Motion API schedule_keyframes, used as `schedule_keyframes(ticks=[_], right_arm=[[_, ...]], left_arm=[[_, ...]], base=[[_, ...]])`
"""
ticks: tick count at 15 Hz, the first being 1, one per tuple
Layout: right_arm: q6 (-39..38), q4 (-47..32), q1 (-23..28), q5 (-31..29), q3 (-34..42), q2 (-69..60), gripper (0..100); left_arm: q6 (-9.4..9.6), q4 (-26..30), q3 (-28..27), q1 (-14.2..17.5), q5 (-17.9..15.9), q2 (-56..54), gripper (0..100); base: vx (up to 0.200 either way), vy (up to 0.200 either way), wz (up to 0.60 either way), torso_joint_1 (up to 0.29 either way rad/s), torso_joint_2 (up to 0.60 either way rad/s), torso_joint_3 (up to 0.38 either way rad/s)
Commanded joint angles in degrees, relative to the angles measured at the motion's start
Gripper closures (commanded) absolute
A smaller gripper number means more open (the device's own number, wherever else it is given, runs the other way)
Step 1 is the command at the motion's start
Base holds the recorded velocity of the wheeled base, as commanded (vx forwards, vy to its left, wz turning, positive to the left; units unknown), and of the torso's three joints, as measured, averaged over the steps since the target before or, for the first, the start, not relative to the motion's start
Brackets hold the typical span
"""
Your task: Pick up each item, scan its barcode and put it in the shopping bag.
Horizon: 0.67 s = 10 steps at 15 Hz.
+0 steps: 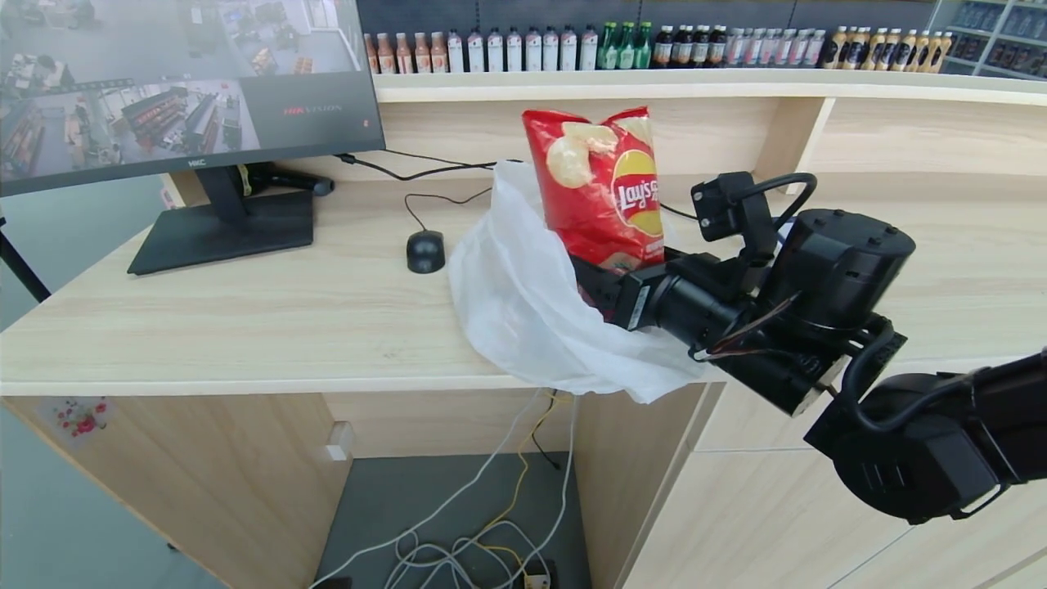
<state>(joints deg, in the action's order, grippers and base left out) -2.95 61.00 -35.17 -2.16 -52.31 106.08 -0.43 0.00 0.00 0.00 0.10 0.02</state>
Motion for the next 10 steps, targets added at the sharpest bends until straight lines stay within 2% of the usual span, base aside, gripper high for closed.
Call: schedule_keyframes(ticks=[1,10], right_arm=[[-0.13,0.35,-0.69,-0.13,0.19,0.0,0],[-0.39,0.87,-0.95,-0.22,3.09,-4.83,0]], left_arm=[[-0.01,0.0,0.0,0.0,-0.01,-0.02,0],[-0.01,0.0,0.0,0.0,-0.01,-0.02,0]], base=[[0.0,0.0,0.0,0.0,0.0,0.0],[0.0,0.0,0.0,0.0,0.0,0.0]])
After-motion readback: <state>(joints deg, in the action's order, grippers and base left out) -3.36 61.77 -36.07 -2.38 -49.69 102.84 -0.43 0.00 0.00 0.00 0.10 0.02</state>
